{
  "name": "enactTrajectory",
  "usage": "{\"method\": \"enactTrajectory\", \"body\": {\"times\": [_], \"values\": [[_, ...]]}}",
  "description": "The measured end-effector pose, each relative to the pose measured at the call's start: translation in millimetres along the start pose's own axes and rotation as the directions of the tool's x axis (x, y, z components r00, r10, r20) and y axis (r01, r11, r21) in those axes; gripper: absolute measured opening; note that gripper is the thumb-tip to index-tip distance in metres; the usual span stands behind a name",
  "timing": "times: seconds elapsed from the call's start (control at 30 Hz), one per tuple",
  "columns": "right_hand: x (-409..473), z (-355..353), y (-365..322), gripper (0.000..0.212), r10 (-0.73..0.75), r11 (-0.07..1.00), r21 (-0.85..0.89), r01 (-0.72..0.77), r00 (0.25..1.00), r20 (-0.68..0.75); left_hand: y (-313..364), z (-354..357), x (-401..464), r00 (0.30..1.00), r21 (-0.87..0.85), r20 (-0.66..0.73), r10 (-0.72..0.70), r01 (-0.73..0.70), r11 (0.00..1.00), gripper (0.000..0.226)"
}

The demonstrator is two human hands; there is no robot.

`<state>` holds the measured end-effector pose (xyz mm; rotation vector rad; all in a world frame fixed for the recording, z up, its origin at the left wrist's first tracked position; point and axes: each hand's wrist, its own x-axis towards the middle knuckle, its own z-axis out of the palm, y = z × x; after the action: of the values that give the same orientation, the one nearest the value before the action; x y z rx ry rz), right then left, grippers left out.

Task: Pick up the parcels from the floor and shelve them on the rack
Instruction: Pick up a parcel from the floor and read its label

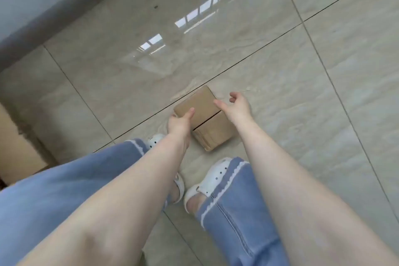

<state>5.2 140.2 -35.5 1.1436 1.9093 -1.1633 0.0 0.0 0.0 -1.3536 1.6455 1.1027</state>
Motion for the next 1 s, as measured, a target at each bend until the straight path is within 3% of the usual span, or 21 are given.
{"method": "enactTrajectory", "body": {"times": [0.07,0.2,0.3,0.4,0.6,0.7,0.8,0.87,0.93,1.0], "values": [[22.3,9.8,2.5,0.076,0.003,0.991,-0.133,0.001,1.0,0.025,-0.6,12.6,22.8,1.0,-0.033,-0.006,0.005,-0.005,0.999,0.052],[41.6,29.9,4.6,0.068,0.008,0.95,-0.31,0.019,0.997,0.083,-6.2,26.5,60.5,0.998,-0.115,-0.054,-0.025,0.019,0.993,0.056],[34.1,32.9,-3.9,0.059,-0.078,0.955,-0.282,0.088,0.996,0.049,-0.2,22.3,59.1,0.993,-0.134,-0.112,0.037,-0.052,0.99,0.06],[11.1,19.3,-23.5,0.056,-0.095,0.992,-0.08,0.095,0.995,0.006,18.8,6.0,34.8,0.983,-0.11,-0.137,0.123,-0.138,0.984,0.073],[-83.2,-40.7,-78.6,0.058,-0.082,0.955,0.281,0.098,0.994,-0.066,67.3,-38.1,-78.4,0.963,-0.106,0.063,0.263,-0.256,0.961,0.069],[-151.7,-83.4,-107.7,0.062,-0.061,0.903,0.417,0.106,0.991,-0.12,91.0,-66.2,-153.2,0.952,-0.077,0.133,0.276,-0.268,0.96,0.079],[-231.5,-128.7,-141.7,0.056,-0.04,0.821,0.554,0.138,0.982,-0.186,112.1,-92.4,-240.1,0.936,-0.115,0.215,0.279,-0.259,0.959,0.097],[-283.7,-152.9,-163.1,0.072,0.031,0.739,0.662,0.123,0.976,-0.216,124.8,-103.8,-300.4,0.917,-0.136,0.256,0.306,-0.279,0.951,0.099],[-338.5,-172.2,-183.7,0.082,0.083,0.634,0.772,0.052,0.987,-0.135,135.1,-112.4,-357.6,0.9,-0.156,0.293,0.322,-0.287,0.945,0.096],[-386.8,-185.8,-199.1,0.077,0.037,0.519,0.854,0.003,0.999,-0.026,142.2,-122.0,-407.9,0.883,-0.164,0.329,0.334,-0.295,0.941,0.092]]}}
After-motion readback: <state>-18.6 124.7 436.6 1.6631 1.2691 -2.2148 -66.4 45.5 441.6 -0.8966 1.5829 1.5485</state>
